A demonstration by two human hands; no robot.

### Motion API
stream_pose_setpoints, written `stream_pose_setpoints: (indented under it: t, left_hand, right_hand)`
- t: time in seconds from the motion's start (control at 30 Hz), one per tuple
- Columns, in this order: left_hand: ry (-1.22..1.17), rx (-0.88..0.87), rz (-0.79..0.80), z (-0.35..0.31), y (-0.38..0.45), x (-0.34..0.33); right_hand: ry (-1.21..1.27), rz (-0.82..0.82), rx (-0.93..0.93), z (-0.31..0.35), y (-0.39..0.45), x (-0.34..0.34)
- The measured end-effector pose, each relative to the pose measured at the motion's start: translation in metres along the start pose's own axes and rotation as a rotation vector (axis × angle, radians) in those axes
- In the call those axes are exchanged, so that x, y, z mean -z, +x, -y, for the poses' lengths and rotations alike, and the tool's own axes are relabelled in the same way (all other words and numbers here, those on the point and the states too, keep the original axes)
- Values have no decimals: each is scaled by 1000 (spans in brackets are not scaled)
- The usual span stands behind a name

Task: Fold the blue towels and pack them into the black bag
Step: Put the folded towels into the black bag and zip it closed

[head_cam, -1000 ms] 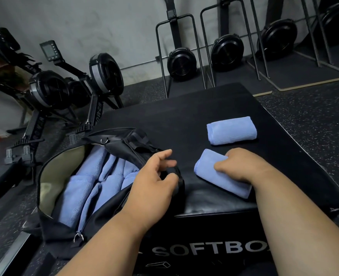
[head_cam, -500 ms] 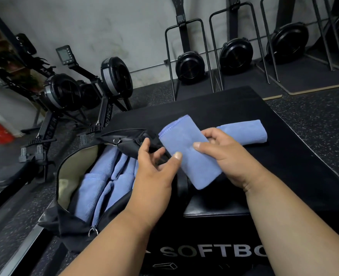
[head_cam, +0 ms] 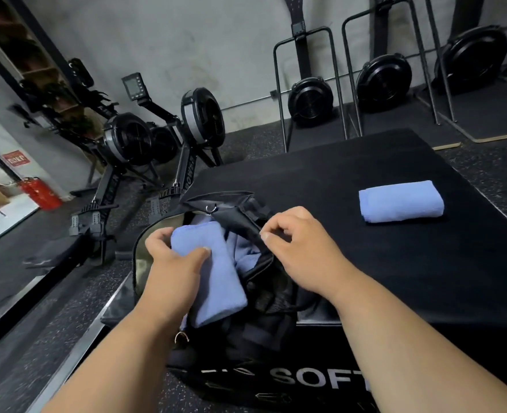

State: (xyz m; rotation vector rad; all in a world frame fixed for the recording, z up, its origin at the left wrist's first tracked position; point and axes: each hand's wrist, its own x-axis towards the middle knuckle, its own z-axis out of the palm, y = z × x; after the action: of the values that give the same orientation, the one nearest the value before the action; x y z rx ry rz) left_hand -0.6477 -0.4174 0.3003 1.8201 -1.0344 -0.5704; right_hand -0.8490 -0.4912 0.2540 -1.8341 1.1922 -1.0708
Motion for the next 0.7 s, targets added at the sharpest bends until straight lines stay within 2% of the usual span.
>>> stream_pose_setpoints:
  t: [0.1, 0.23, 0.4, 0.5, 0.7]
  left_hand:
    - [128, -42, -2, 13, 9, 12]
    - [177, -42, 63, 24, 10, 15]
    - [243, 50, 270, 32, 3, 13]
    - [237, 97, 345, 33, 5, 15]
    - [199, 67, 356, 23, 47, 13]
  right_hand:
    - [-171, 55, 10, 5, 4, -19]
    - [-389, 108, -37, 5, 12, -41]
    - [-553, 114, -63, 7, 23, -53]
    - [-507, 86, -88, 7, 30, -54]
    - [-162, 34, -96, 1, 37, -52]
